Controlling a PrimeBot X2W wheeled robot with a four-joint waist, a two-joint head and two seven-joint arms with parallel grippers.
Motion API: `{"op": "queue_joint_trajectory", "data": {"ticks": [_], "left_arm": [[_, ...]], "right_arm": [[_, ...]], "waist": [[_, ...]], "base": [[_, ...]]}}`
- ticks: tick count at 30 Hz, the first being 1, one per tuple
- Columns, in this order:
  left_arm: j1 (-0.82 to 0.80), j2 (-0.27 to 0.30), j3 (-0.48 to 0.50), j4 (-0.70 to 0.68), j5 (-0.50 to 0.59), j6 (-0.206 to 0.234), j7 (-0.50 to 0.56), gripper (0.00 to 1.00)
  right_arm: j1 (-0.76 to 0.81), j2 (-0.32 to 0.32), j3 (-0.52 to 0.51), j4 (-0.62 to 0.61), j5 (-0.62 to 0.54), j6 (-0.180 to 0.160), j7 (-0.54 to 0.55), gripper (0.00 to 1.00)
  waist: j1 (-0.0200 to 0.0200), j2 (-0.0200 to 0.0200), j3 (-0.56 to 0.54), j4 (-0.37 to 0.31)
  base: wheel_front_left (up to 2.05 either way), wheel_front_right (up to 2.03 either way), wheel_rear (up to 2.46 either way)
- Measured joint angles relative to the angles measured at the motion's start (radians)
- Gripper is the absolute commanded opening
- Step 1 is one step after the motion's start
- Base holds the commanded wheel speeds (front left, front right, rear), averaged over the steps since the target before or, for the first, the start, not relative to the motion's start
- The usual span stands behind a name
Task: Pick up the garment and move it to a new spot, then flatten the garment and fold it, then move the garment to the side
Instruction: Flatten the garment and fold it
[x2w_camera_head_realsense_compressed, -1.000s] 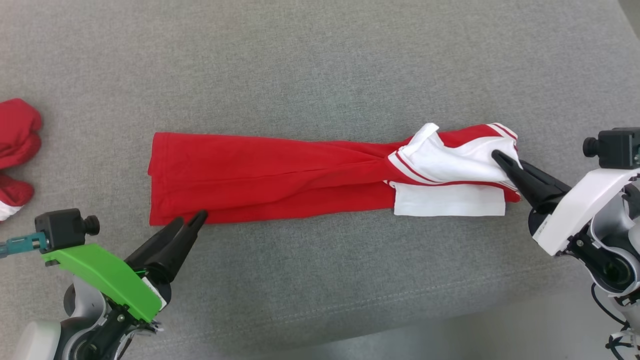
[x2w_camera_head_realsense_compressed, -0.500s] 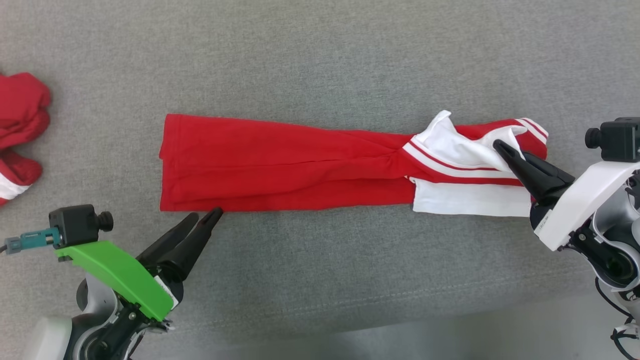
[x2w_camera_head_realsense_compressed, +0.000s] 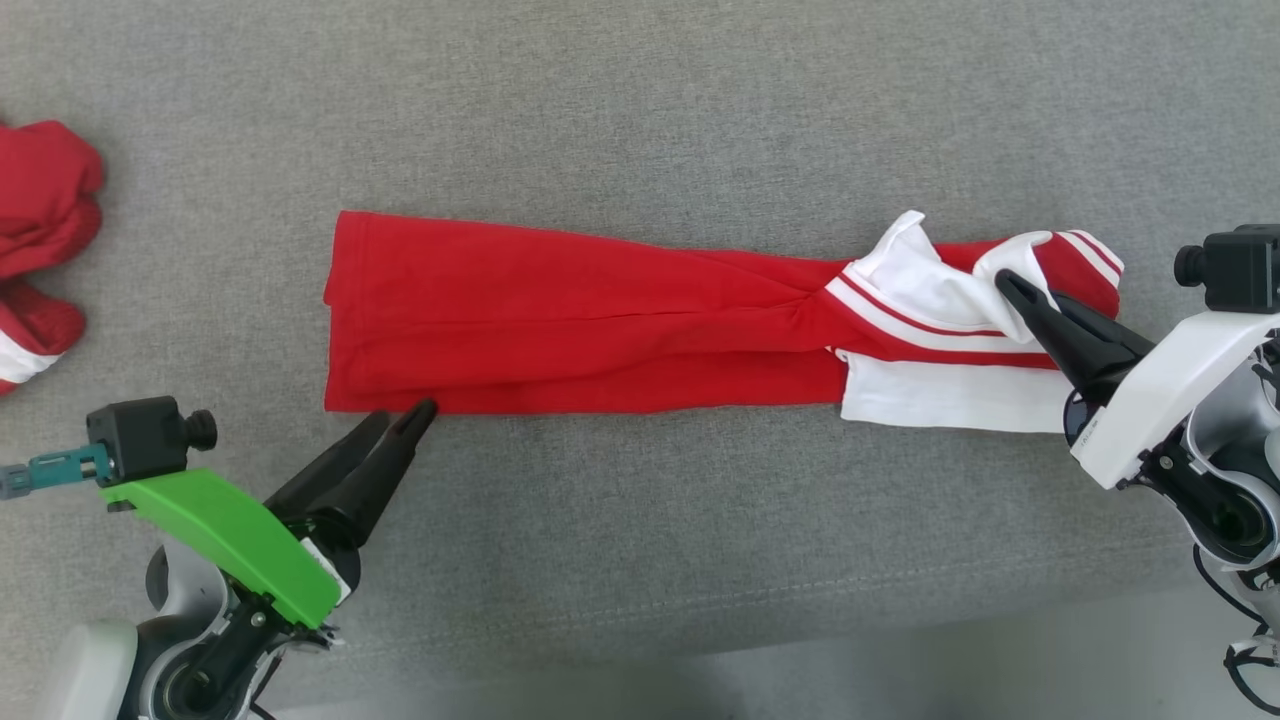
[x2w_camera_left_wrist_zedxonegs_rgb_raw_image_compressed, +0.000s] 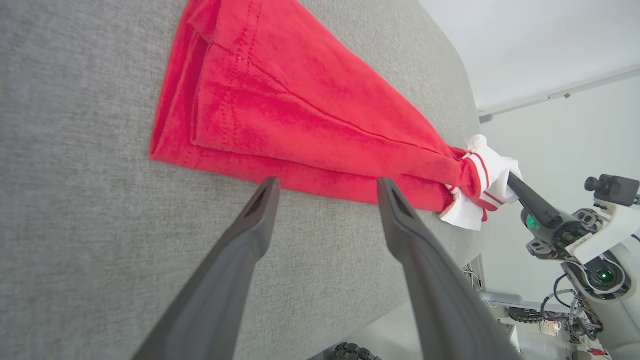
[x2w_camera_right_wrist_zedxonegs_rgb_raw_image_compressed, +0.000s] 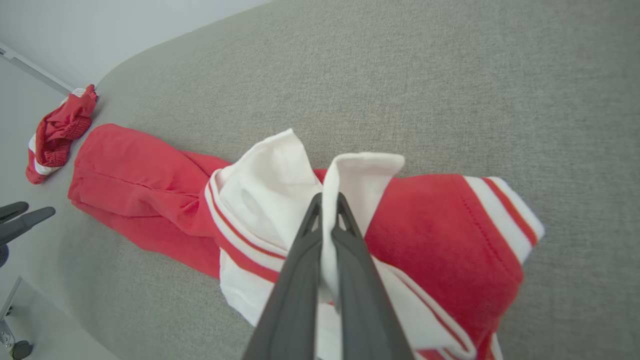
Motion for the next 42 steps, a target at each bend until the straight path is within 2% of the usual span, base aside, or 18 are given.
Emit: {"op": "queue_joint_trajectory", "data": {"ticks": [2, 4, 5, 6, 7, 9, 19, 32, 42], "left_arm": [[0.000, 0.001, 0.008, 0.005, 0.000, 0.000, -0.007, 1.00], [0.000, 0.001, 0.012, 0.012, 0.002, 0.000, -0.007, 1.00], [0.000, 0.001, 0.013, 0.013, 0.004, 0.000, -0.008, 1.00], [0.000, 0.002, 0.014, 0.016, 0.004, 0.000, -0.008, 1.00], [0.000, 0.002, 0.016, 0.018, 0.004, 0.000, -0.008, 1.00], [0.000, 0.005, 0.021, 0.017, 0.005, 0.000, -0.008, 1.00], [0.000, 0.007, 0.018, 0.015, 0.005, 0.000, -0.007, 1.00], [0.002, 0.009, 0.020, 0.022, 0.012, 0.000, -0.013, 1.00], [0.014, 0.030, 0.053, 0.040, 0.159, 0.007, -0.112, 1.00]], "right_arm": [[-0.002, 0.001, 0.002, 0.008, -0.009, 0.000, 0.000, 0.36], [-0.002, -0.001, 0.002, 0.015, -0.018, -0.001, 0.000, 0.44], [-0.002, -0.002, 0.002, 0.018, -0.018, -0.002, 0.000, 0.54], [-0.002, -0.002, 0.002, 0.022, -0.018, -0.008, 0.000, 0.75], [-0.002, -0.004, 0.002, 0.025, -0.019, -0.009, 0.000, 0.91], [-0.002, -0.007, 0.001, 0.026, -0.029, -0.009, 0.000, 1.00], [-0.002, -0.016, -0.018, 0.037, -0.048, -0.036, -0.028, 1.00], [-0.004, -0.016, 0.013, 0.014, -0.148, -0.035, -0.096, 1.00], [0.008, -0.002, -0.032, -0.009, -0.231, -0.085, -0.228, 1.00]], "waist": [[0.0000, 0.0000, -0.001, -0.005], [0.0000, 0.0000, -0.004, -0.012], [0.0000, 0.0000, -0.005, -0.015], [0.0000, 0.0000, -0.007, -0.018], [0.0000, 0.0000, -0.010, -0.021], [0.0000, 0.0000, -0.014, -0.029], [0.0000, 0.0000, -0.029, -0.050], [0.0000, 0.0000, -0.065, -0.059], [-0.0001, 0.0000, -0.125, -0.048]], "base": [[0.00, 0.00, 0.00], [0.00, 0.00, 0.00], [0.00, 0.00, 0.00], [0.00, 0.00, 0.00], [0.00, 0.00, 0.00], [0.00, 0.00, 0.00], [0.00, 0.00, 0.00], [0.00, 0.00, 0.00], [0.00, 0.00, 0.00]]}}
